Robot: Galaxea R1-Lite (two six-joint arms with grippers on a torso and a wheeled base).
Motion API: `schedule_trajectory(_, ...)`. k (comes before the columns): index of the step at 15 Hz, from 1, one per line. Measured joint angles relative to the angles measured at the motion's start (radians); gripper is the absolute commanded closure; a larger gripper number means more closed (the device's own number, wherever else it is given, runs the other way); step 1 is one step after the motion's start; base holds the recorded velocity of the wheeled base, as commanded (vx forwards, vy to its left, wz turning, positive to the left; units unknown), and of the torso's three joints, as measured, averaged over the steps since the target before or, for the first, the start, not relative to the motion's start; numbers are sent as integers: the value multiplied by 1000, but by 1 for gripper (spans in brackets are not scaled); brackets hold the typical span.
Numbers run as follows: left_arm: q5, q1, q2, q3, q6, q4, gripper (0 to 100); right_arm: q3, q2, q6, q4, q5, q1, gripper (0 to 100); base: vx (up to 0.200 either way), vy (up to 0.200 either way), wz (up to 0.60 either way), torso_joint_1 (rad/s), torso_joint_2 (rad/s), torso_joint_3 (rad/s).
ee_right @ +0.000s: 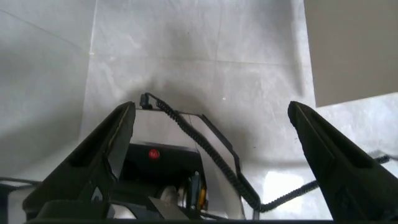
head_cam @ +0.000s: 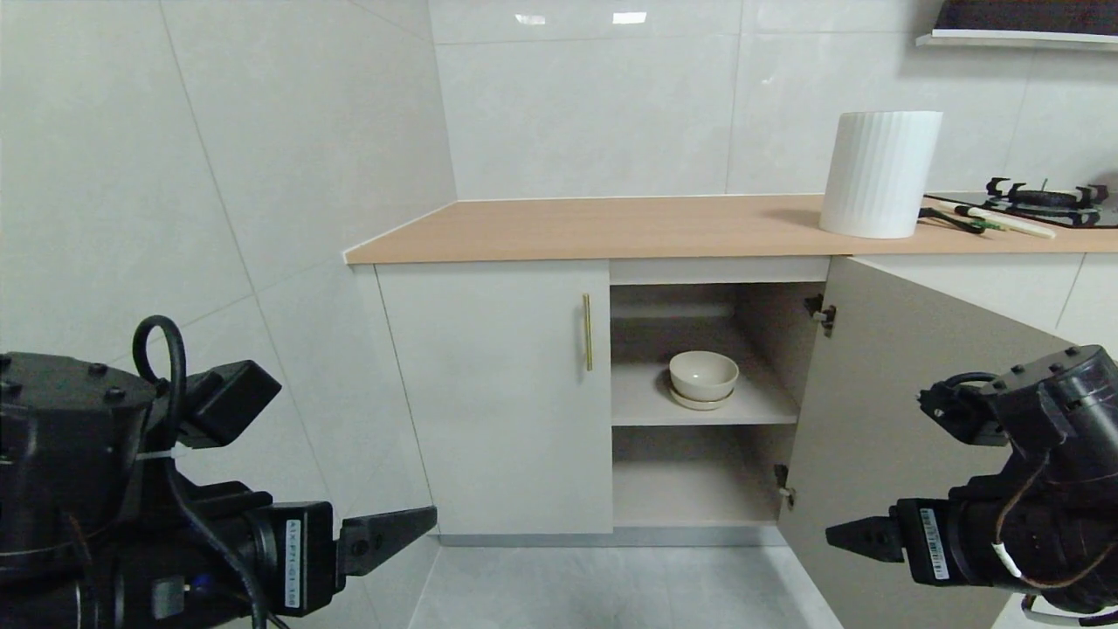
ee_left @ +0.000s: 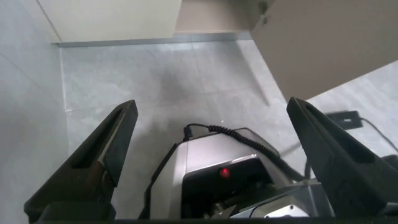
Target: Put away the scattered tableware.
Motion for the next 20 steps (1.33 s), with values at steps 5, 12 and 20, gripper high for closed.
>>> schedule_trajectory(5,1,0,2,6,8,0,0,-3,-9,-38,89,-1,-1,0,0,-200,0,3,0,0)
schedule_trajectory(12,-2,0,14,7,9,-1,0,-16,-8,-120,211,-6,-68,0,0,-86,0,0,1,0)
schedule_trajectory(20,0,0,25,7,6,-1,0,-82,-17,-242,317,-70,-288,0,0,0,0,0,0,0)
